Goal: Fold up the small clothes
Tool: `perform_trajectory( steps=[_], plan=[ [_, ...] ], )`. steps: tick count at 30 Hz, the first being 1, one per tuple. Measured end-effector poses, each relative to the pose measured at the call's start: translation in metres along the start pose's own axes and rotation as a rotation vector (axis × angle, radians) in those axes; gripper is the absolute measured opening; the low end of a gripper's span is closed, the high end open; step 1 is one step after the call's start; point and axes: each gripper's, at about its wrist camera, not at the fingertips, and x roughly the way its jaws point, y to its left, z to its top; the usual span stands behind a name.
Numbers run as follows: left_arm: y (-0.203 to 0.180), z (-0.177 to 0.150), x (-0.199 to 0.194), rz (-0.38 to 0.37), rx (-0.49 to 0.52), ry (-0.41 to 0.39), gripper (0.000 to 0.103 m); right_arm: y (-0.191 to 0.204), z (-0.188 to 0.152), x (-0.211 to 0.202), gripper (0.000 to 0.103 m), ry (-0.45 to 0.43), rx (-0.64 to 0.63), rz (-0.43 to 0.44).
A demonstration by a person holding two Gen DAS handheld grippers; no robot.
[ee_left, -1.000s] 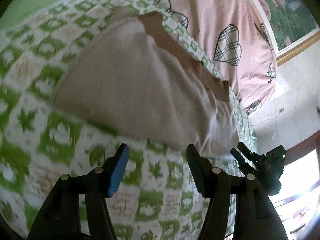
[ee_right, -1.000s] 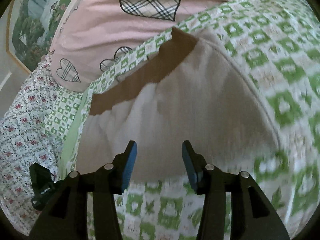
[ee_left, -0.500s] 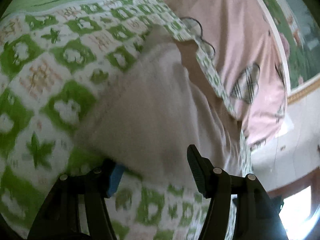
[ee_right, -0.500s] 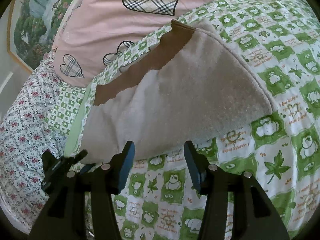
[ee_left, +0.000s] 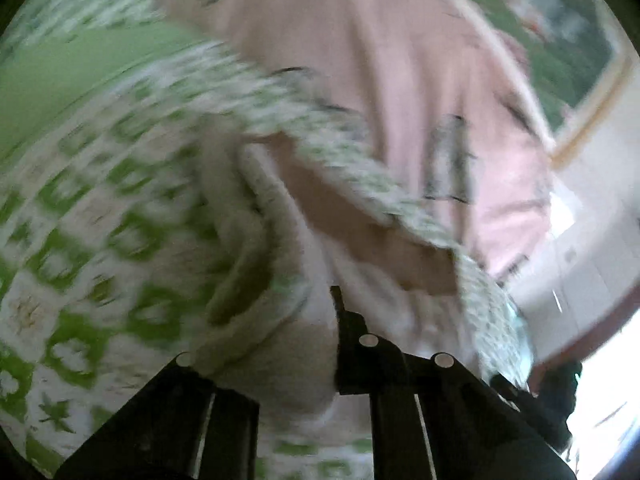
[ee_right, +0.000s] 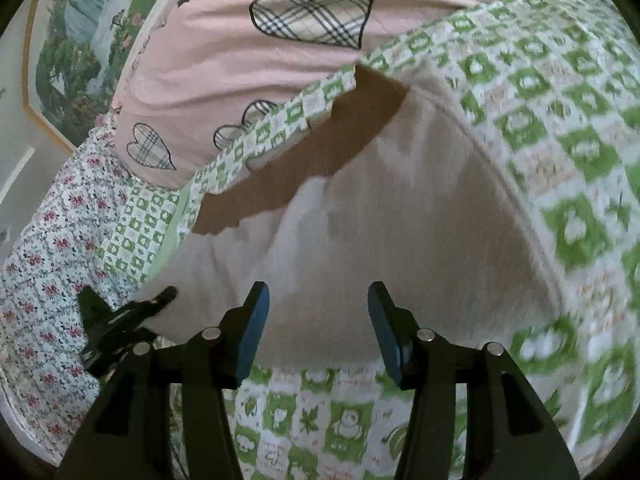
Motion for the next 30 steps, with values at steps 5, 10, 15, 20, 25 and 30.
perform_trajectory(
  steps=[5, 10, 15, 20, 25, 30],
  plan=[
    [-0.088, -0.014, 0.023, -0.109, 0.218, 0.061, 0.01, -0.014, 0.029, -0.002, 0.053, 0.013, 0.03, 0.056],
    [-0.129, -0.05, 0.072, -0.135, 0.315, 0.168, 0.01, -0.025, 0.057, 0.018, 0.068, 0.112, 0.08, 0.213],
    [-0.133, -0.065, 0.099, -0.133, 0.315, 0.23, 0.01, -0.02, 0.077, 0.065, 0.07, 0.207, 0.098, 0.245],
    [-0.134, -0.065, 0.092, -0.138, 0.323, 0.222, 0.01, 0.001, 0.096, 0.116, 0.07, 0.267, 0.067, 0.268],
    [-0.147, -0.061, 0.079, -0.13, 0.357, 0.198, 0.01, 0.021, 0.121, 0.136, 0.018, 0.248, -0.014, 0.197],
    [-0.185, -0.054, 0.081, -0.219, 0.377, 0.177, 0.01, 0.049, 0.144, 0.081, 0.017, 0.107, -0.209, 0.154]
  ],
)
